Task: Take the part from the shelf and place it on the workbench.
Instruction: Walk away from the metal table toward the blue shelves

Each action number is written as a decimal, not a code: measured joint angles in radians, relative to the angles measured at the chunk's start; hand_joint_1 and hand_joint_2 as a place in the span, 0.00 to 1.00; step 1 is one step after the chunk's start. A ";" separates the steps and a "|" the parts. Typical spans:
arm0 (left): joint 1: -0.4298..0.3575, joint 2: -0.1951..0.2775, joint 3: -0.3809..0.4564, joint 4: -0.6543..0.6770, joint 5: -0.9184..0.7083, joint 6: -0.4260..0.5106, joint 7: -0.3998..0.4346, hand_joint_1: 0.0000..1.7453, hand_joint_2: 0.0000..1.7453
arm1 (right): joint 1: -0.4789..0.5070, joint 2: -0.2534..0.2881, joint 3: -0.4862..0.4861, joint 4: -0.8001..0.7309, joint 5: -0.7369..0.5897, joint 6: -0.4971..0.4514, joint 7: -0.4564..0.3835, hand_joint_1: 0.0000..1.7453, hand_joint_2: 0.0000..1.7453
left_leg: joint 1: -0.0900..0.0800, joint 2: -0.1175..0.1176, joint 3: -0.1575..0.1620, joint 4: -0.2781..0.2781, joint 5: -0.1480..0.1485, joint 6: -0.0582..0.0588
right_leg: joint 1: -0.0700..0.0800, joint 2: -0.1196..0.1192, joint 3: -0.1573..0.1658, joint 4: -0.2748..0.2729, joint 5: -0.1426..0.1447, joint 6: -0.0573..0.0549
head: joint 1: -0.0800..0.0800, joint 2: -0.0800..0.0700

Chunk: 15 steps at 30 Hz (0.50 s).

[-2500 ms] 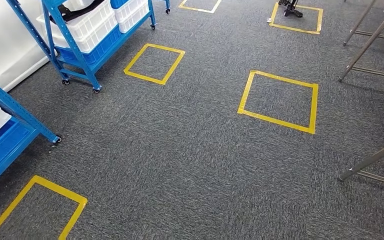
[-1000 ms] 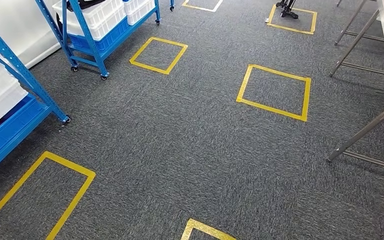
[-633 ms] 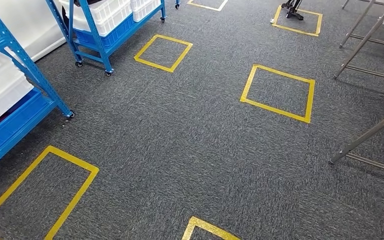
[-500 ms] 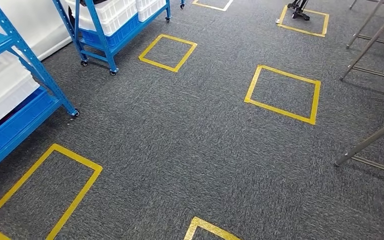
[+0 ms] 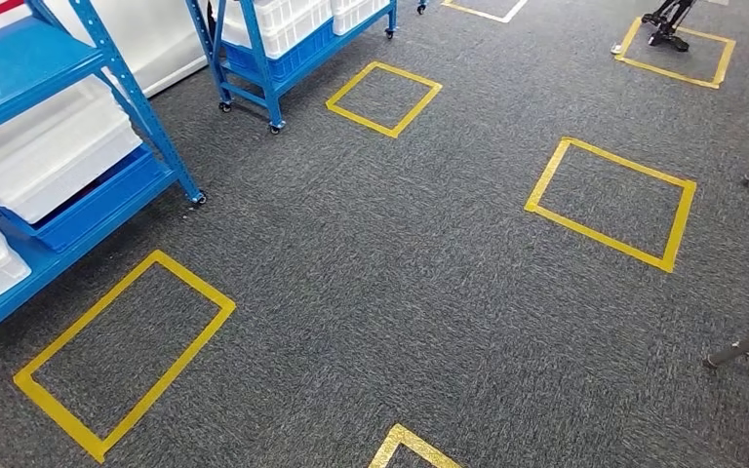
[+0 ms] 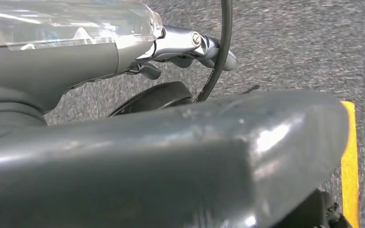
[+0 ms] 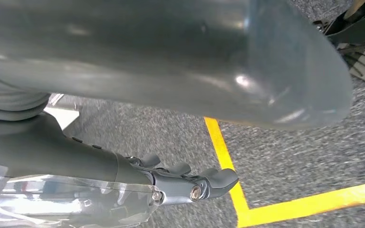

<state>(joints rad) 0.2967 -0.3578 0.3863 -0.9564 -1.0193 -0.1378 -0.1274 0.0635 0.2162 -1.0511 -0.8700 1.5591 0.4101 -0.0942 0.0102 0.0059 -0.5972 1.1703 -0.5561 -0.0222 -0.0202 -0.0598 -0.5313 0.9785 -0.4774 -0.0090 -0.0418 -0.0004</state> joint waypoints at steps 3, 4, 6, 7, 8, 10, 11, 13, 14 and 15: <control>-0.002 0.000 0.004 0.000 -0.003 -0.003 0.000 0.00 0.00 | 0.001 -0.001 0.002 0.003 -0.001 0.000 0.001 0.00 0.00 | -0.003 0.045 0.078 -0.167 0.068 0.006 | 0.002 -0.026 0.007 0.009 -0.011 0.016 | 0.002 0.000; -0.004 -0.001 0.004 0.000 -0.014 -0.008 -0.002 0.00 0.00 | 0.001 0.000 0.001 0.002 -0.004 0.004 0.004 0.00 0.00 | -0.006 0.047 0.081 -0.180 0.068 0.013 | 0.004 -0.033 0.008 0.011 -0.012 0.022 | 0.004 0.000; -0.015 0.000 0.006 0.010 -0.074 -0.026 -0.011 0.00 0.00 | 0.001 0.016 -0.015 -0.021 -0.015 0.031 0.012 0.00 0.00 | -0.008 0.027 0.080 -0.183 0.074 0.030 | 0.000 -0.044 0.011 0.013 -0.015 0.034 | 0.006 0.000; -0.025 0.001 0.007 0.021 -0.112 -0.034 -0.017 0.00 0.00 | 0.003 0.029 -0.031 -0.044 -0.019 0.052 0.013 0.00 0.00 | -0.007 0.017 0.082 -0.187 0.079 0.039 | -0.003 -0.033 0.010 0.023 -0.024 0.039 | 0.008 0.000; -0.037 0.002 0.008 0.034 -0.145 -0.038 -0.023 0.00 0.00 | 0.007 0.044 -0.048 -0.069 -0.020 0.072 0.012 0.00 0.00 | -0.006 0.008 0.083 -0.191 0.084 0.047 | -0.005 -0.012 0.000 0.049 -0.044 0.042 | 0.010 0.000; -0.055 0.006 0.009 0.057 -0.180 -0.037 -0.034 0.00 0.00 | 0.017 0.062 -0.075 -0.103 -0.016 0.097 0.006 0.00 0.00 | -0.007 -0.007 0.081 -0.194 0.090 0.057 | -0.006 0.037 -0.051 0.157 -0.111 0.043 | 0.016 0.000; -0.062 0.007 0.011 0.066 -0.190 -0.035 -0.039 0.00 0.00 | 0.021 0.067 -0.084 -0.113 -0.015 0.103 0.004 0.00 0.00 | -0.009 -0.016 0.078 -0.193 0.092 0.059 | -0.005 0.049 -0.087 0.228 -0.144 0.042 | 0.018 0.000; -0.071 0.010 0.021 0.083 -0.208 -0.031 -0.050 0.00 0.00 | 0.028 0.075 -0.101 -0.134 -0.009 0.108 0.002 0.00 0.00 | -0.013 -0.038 0.075 -0.190 0.092 0.061 | -0.003 0.057 -0.131 0.307 -0.158 0.040 | 0.018 0.000; -0.075 0.011 0.027 0.090 -0.214 -0.030 -0.054 0.00 0.00 | 0.030 0.079 -0.109 -0.144 -0.006 0.109 0.002 0.00 0.00 | -0.014 -0.051 0.074 -0.187 0.092 0.061 | -0.002 0.060 -0.129 0.296 -0.137 0.038 | 0.018 0.000; -0.078 0.012 0.032 0.095 -0.216 -0.030 -0.058 0.00 0.00 | 0.031 0.081 -0.115 -0.152 -0.004 0.109 0.001 0.00 0.00 | -0.014 -0.063 0.074 -0.184 0.091 0.060 | -0.002 0.066 -0.106 0.242 -0.098 0.035 | 0.019 0.000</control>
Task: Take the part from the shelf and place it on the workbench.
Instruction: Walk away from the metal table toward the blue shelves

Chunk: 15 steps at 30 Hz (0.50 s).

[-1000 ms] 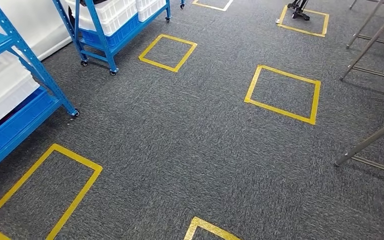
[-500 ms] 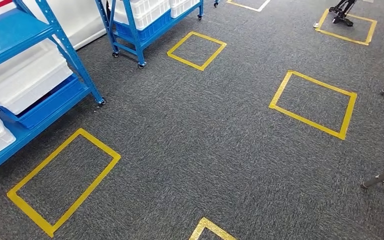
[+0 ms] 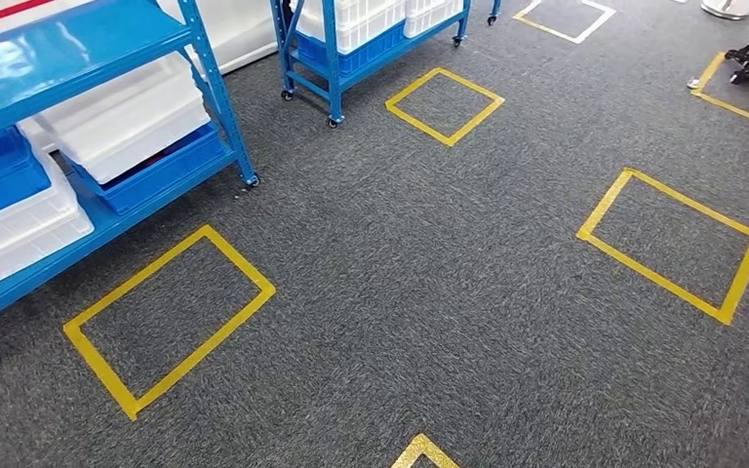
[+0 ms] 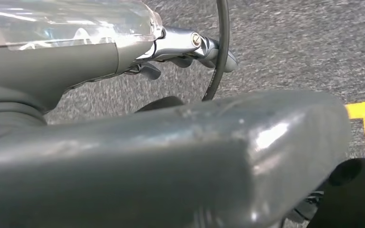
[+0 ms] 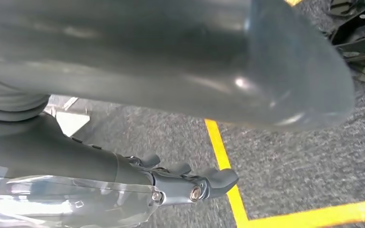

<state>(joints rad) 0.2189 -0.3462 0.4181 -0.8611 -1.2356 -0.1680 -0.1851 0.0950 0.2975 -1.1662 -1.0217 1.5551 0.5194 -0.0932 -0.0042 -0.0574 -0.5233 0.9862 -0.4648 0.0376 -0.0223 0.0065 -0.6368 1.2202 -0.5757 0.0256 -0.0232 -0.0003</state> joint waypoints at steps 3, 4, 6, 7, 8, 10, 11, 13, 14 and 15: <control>-0.010 0.002 0.010 0.009 0.003 -0.007 -0.007 0.00 0.00 | 0.003 0.004 -0.016 -0.019 0.002 0.001 -0.004 0.00 0.00 | 0.000 -0.032 -0.007 0.012 -0.006 -0.010 | 0.000 0.053 0.083 -0.185 0.078 -0.010 | 0.000 0.000; -0.013 0.003 0.014 0.011 0.007 -0.010 -0.008 0.00 0.00 | 0.003 0.005 -0.021 -0.024 0.002 0.001 -0.005 0.00 0.00 | 0.000 -0.041 -0.011 0.014 -0.007 -0.015 | 0.002 0.062 0.091 -0.205 0.080 -0.012 | 0.000 0.000; -0.015 0.005 0.024 0.014 0.022 -0.014 -0.006 0.00 0.00 | 0.000 0.010 -0.027 -0.033 0.003 0.004 -0.007 0.00 0.00 | 0.001 -0.056 -0.016 0.014 -0.007 -0.028 | 0.003 0.044 0.094 -0.210 0.080 -0.019 | 0.000 0.000; -0.015 0.005 0.030 0.016 0.032 -0.015 -0.003 0.00 0.00 | -0.002 0.012 -0.028 -0.037 0.003 0.006 -0.007 0.00 0.00 | 0.002 -0.049 -0.018 0.020 -0.011 -0.033 | 0.002 0.034 0.097 -0.214 0.082 -0.025 | 0.000 0.000; -0.016 0.006 0.036 0.017 0.041 -0.017 0.001 0.00 0.00 | -0.002 0.014 -0.029 -0.041 0.003 0.009 -0.008 0.00 0.00 | 0.001 -0.031 -0.027 0.039 -0.025 -0.037 | 0.001 0.022 0.098 -0.218 0.084 -0.031 | -0.002 0.000; -0.020 0.007 0.048 0.021 0.056 -0.021 0.006 0.00 0.00 | 0.001 0.017 -0.035 -0.045 0.003 0.013 -0.009 0.00 0.00 | 0.004 0.021 -0.072 0.136 -0.083 -0.045 | -0.001 -0.005 0.101 -0.223 0.085 -0.041 | -0.008 0.000; -0.022 0.008 0.053 0.022 0.063 -0.023 0.006 0.00 0.00 | 0.002 0.018 -0.039 -0.047 0.003 0.014 -0.009 0.00 0.00 | 0.006 0.037 -0.105 0.205 -0.118 -0.050 | 0.001 -0.019 0.101 -0.223 0.083 -0.044 | -0.011 0.000; -0.024 0.009 0.068 0.026 0.072 -0.025 0.007 0.00 0.00 | 0.003 0.019 -0.047 -0.048 0.003 0.016 -0.009 0.00 0.00 | 0.012 0.047 -0.152 0.301 -0.148 -0.059 | 0.002 -0.048 0.102 -0.222 0.079 -0.045 | -0.011 0.000; -0.024 0.009 0.075 0.028 0.075 -0.025 0.007 0.00 0.00 | 0.003 0.019 -0.049 -0.049 0.003 0.016 -0.009 0.00 0.00 | 0.014 0.051 -0.151 0.297 -0.134 -0.061 | 0.002 -0.061 0.104 -0.222 0.077 -0.044 | -0.011 0.000; -0.023 0.009 0.081 0.029 0.076 -0.026 0.007 0.00 0.00 | 0.003 0.019 -0.050 -0.049 0.003 0.017 -0.009 0.00 0.00 | 0.015 0.058 -0.127 0.250 -0.102 -0.062 | 0.001 -0.073 0.108 -0.221 0.075 -0.041 | -0.011 0.000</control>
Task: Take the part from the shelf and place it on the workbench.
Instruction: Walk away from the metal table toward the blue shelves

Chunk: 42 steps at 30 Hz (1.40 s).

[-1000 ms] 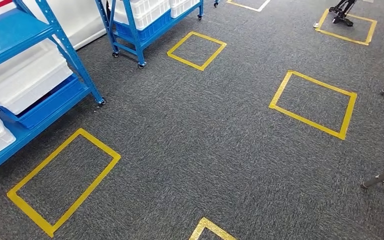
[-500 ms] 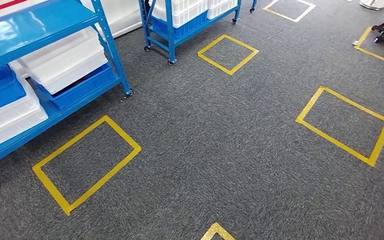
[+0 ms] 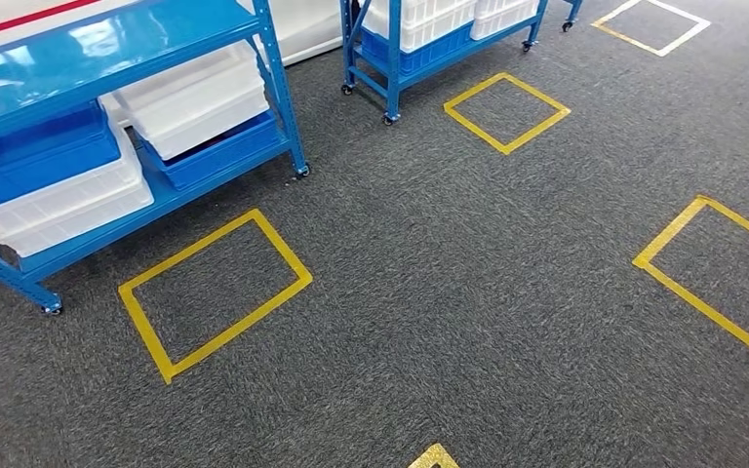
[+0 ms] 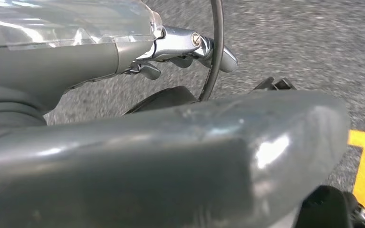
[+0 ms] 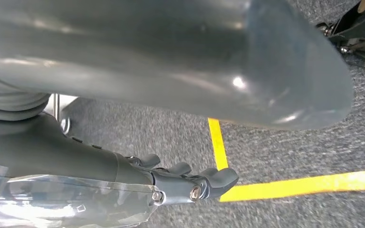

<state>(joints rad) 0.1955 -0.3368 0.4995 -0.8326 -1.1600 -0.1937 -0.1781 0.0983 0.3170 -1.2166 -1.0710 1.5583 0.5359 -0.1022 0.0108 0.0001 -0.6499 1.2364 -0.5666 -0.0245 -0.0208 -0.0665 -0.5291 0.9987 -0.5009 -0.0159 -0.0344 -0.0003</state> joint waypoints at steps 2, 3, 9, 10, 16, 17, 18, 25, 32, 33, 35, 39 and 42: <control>-0.001 0.000 0.008 0.001 0.001 0.000 0.000 0.00 0.00 | 0.000 0.001 -0.002 -0.001 0.000 0.000 0.000 0.00 0.00 | -0.002 0.039 0.076 -0.145 0.066 0.004 | 0.002 -0.022 0.010 0.000 -0.007 0.008 | 0.000 0.000; -0.002 0.000 0.012 0.001 0.001 0.000 0.000 0.00 0.00 | 0.000 0.001 -0.003 -0.002 0.000 0.000 0.000 0.00 0.00 | -0.004 0.054 0.103 -0.199 0.085 0.009 | 0.003 -0.032 0.015 0.001 -0.010 0.013 | 0.001 0.000; -0.005 -0.002 0.030 0.001 0.015 -0.002 -0.001 0.00 0.00 | -0.003 0.001 -0.004 -0.010 0.000 0.002 -0.010 0.00 0.00 | -0.005 0.016 0.118 -0.244 0.102 0.050 | -0.001 -0.009 0.013 0.044 -0.053 0.046 | 0.008 0.000; -0.005 -0.002 0.033 0.001 0.021 -0.002 -0.001 0.00 0.00 | -0.002 0.001 -0.004 -0.011 0.000 0.003 -0.011 0.00 0.00 | -0.004 0.006 0.119 -0.247 0.106 0.055 | -0.003 0.024 -0.012 0.098 -0.085 0.048 | 0.011 0.000; -0.005 -0.002 0.054 0.004 0.101 -0.015 0.012 0.00 0.00 | 0.004 0.001 -0.014 -0.014 0.000 0.012 -0.012 0.00 0.00 | -0.011 -0.074 0.119 -0.243 0.106 0.058 | -0.001 0.079 -0.082 0.186 -0.062 0.040 | 0.014 0.000; -0.005 -0.003 0.056 0.004 0.116 -0.019 0.015 0.00 0.00 | 0.005 0.000 -0.016 -0.015 0.000 0.014 -0.012 0.00 0.00 | -0.013 -0.087 0.120 -0.240 0.104 0.056 | -0.001 0.104 -0.053 0.117 -0.029 0.035 | 0.014 0.000; -0.005 -0.003 0.057 0.005 0.129 -0.022 0.018 0.00 0.00 | 0.006 0.000 -0.018 -0.016 0.000 0.015 -0.012 0.00 0.00 | -0.013 -0.100 0.118 -0.237 0.103 0.052 | -0.001 0.125 -0.030 0.061 -0.006 0.031 | 0.014 0.000; 0.006 -0.002 0.068 0.003 0.240 -0.036 0.068 0.00 0.00 | 0.005 0.004 -0.024 -0.029 0.001 0.020 -0.011 0.00 0.00 | -0.010 -0.054 0.066 -0.143 0.043 0.015 | -0.003 0.082 -0.002 0.000 0.005 -0.002 | 0.005 0.000; 0.011 -0.002 0.070 0.002 0.267 -0.042 0.105 0.00 0.00 | 0.008 0.005 -0.032 -0.031 0.001 0.024 -0.011 0.00 0.00 | 0.000 0.027 0.056 -0.110 0.057 0.003 | 0.001 -0.018 0.013 0.000 -0.008 0.000 | -0.001 0.000; 0.011 -0.002 0.070 0.001 0.268 -0.043 0.105 0.00 0.00 | 0.008 0.005 -0.032 -0.031 0.001 0.024 -0.011 0.00 0.00 | -0.002 0.046 0.090 -0.175 0.080 0.008 | 0.003 -0.028 0.017 0.001 -0.012 0.004 | 0.000 0.000; 0.011 -0.002 0.071 0.000 0.275 -0.050 0.109 0.00 0.00 | 0.007 0.005 -0.033 -0.032 0.001 0.025 -0.011 0.00 0.00 | -0.007 0.064 0.117 -0.232 0.092 0.020 | 0.007 -0.044 0.024 0.001 -0.016 0.015 | 0.002 0.000; 0.013 -0.005 0.073 0.000 0.284 -0.058 0.115 0.00 0.00 | 0.004 0.004 -0.033 -0.038 0.001 0.027 -0.011 0.00 0.00 | -0.004 0.025 0.118 -0.244 0.105 0.048 | 0.002 -0.018 0.022 0.026 -0.042 0.037 | 0.006 0.000; 0.012 -0.006 0.074 0.000 0.284 -0.059 0.115 0.00 0.00 | 0.008 0.004 -0.034 -0.039 0.001 0.028 -0.011 0.00 0.00 | -0.002 -0.005 0.115 -0.248 0.112 0.059 | -0.002 0.055 -0.061 0.200 -0.139 0.043 | 0.012 0.000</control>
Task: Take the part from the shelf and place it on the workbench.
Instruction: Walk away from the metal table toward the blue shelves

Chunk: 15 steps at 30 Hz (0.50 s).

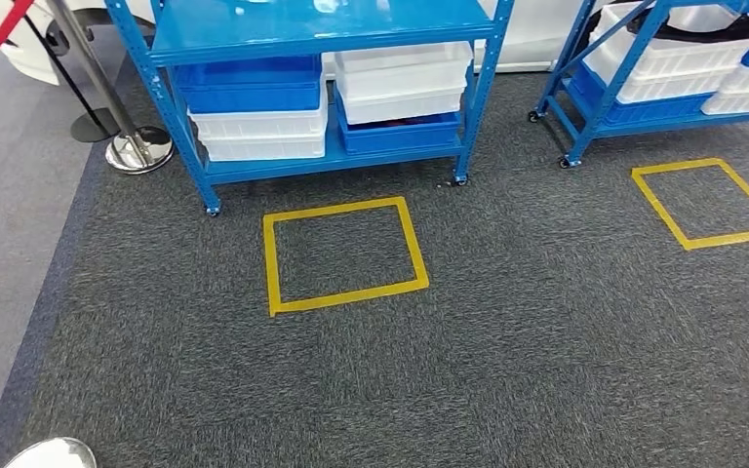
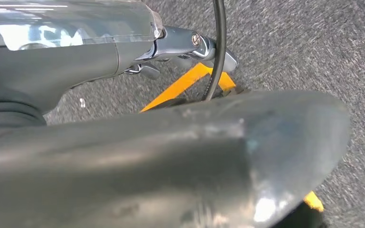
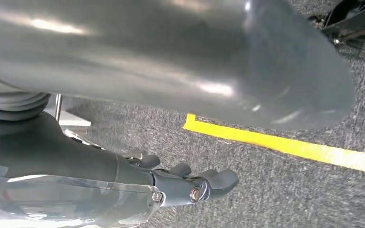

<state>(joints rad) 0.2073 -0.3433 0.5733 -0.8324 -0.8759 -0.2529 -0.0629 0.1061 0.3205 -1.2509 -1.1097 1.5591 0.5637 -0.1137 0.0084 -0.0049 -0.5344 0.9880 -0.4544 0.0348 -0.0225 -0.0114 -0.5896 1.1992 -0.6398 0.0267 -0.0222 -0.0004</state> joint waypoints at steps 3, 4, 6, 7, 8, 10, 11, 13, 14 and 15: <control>0.000 0.000 0.002 0.000 0.000 -0.001 0.000 0.00 0.00 | 0.002 0.000 -0.001 0.000 0.000 0.002 0.000 0.00 0.00 | -0.001 -0.040 0.000 0.002 0.000 0.000 | 0.000 0.009 -0.049 0.080 0.003 0.001 | 0.000 0.000; 0.000 0.000 0.002 0.000 0.000 -0.001 0.000 0.00 0.00 | 0.002 0.000 -0.001 0.000 0.000 0.002 0.000 0.00 0.00 | -0.001 -0.055 0.002 0.004 -0.001 -0.002 | -0.001 0.014 -0.030 0.029 0.043 0.000 | 0.000 0.000; 0.000 0.000 0.002 0.000 0.000 -0.002 0.000 0.00 0.50 | 0.004 0.000 -0.001 0.000 0.000 0.003 0.000 0.00 0.00 | -0.002 -0.082 0.003 0.012 -0.006 -0.009 | -0.003 0.051 0.027 -0.109 0.114 -0.004 | 0.002 0.000; 0.000 0.000 0.003 0.000 0.000 -0.004 0.000 0.00 0.75 | 0.004 -0.001 -0.001 0.000 0.000 0.005 0.000 0.00 0.00 | -0.003 -0.095 0.001 0.016 -0.008 -0.015 | -0.004 0.067 0.047 -0.156 0.132 -0.006 | 0.002 0.000; 0.000 0.000 0.003 0.000 0.000 -0.005 0.000 0.00 1.00 | 0.005 -0.001 -0.001 0.000 0.000 0.006 0.000 0.00 0.00 | -0.004 -0.104 -0.003 0.019 -0.009 -0.021 | -0.003 0.078 0.055 -0.178 0.135 -0.009 | 0.002 0.000; 0.001 0.000 0.004 0.000 0.000 -0.006 0.000 0.00 1.00 | 0.002 -0.001 -0.001 -0.001 0.000 0.007 0.000 0.00 0.00 | -0.003 -0.123 -0.010 0.019 -0.008 -0.033 | -0.001 0.063 0.057 -0.181 0.133 -0.018 | 0.003 0.000; 0.002 0.001 0.004 0.000 0.000 -0.006 0.000 0.00 1.00 | 0.001 0.000 -0.001 -0.001 0.000 0.008 0.000 0.00 0.00 | -0.002 -0.115 -0.013 0.024 -0.012 -0.039 | -0.001 0.052 0.059 -0.184 0.134 -0.025 | 0.003 0.000; 0.002 0.001 0.004 0.000 0.000 -0.006 0.000 0.00 1.00 | 0.002 0.001 -0.001 -0.003 0.000 0.008 -0.001 0.00 0.00 | -0.001 -0.064 -0.036 0.079 -0.048 -0.048 | -0.003 0.026 0.062 -0.190 0.136 -0.040 | -0.004 0.000; 0.001 0.001 0.004 0.000 0.000 -0.007 0.000 0.00 1.00 | 0.004 0.001 -0.001 -0.004 0.000 0.008 -0.001 0.00 0.00 | 0.000 -0.033 -0.063 0.137 -0.081 -0.052 | -0.001 0.013 0.062 -0.190 0.136 -0.045 | -0.008 0.000; 0.000 0.001 0.005 0.000 0.000 -0.007 0.000 0.00 1.00 | 0.006 0.002 -0.001 -0.005 0.000 0.008 -0.001 0.00 0.00 | 0.001 -0.014 -0.096 0.207 -0.116 -0.056 | 0.001 -0.001 0.062 -0.190 0.134 -0.049 | -0.012 0.000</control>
<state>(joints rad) 0.2073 -0.3419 0.5778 -0.8324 -0.8755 -0.2596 -0.0628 0.1119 0.3222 -1.2523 -1.1149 1.5591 0.5721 -0.1145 0.0090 -0.0193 -0.6306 1.1955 -0.5704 -0.0216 -0.0211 -0.0126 -0.5280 1.0090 -0.5055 -0.0222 -0.0343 -0.0004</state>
